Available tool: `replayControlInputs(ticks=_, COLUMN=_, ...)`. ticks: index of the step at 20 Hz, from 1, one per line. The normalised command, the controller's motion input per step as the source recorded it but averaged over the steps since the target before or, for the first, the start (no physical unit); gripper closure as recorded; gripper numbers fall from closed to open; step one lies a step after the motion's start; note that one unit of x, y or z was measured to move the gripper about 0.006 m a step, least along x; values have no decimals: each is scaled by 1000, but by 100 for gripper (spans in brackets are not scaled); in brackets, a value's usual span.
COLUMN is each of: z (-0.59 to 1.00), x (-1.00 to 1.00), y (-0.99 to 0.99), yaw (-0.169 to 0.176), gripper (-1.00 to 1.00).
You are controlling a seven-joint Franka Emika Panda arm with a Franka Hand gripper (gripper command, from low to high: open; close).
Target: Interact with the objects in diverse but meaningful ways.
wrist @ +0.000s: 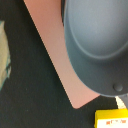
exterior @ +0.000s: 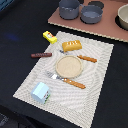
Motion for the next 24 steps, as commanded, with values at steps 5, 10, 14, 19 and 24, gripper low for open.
replayControlInputs(ticks=5, z=0, x=-6, y=-868, yaw=-9, gripper=-100)
replayControlInputs(ticks=10, z=0, x=-30, y=-722, yaw=-46, gripper=-100)
replayControlInputs(ticks=14, z=49, x=5, y=-578, yaw=-141, gripper=-100)
replayControlInputs(ticks=19, z=6, x=0, y=-526, yaw=-189, gripper=-100)
replayControlInputs(ticks=24, z=12, x=-6, y=-488, yaw=-210, gripper=-100)
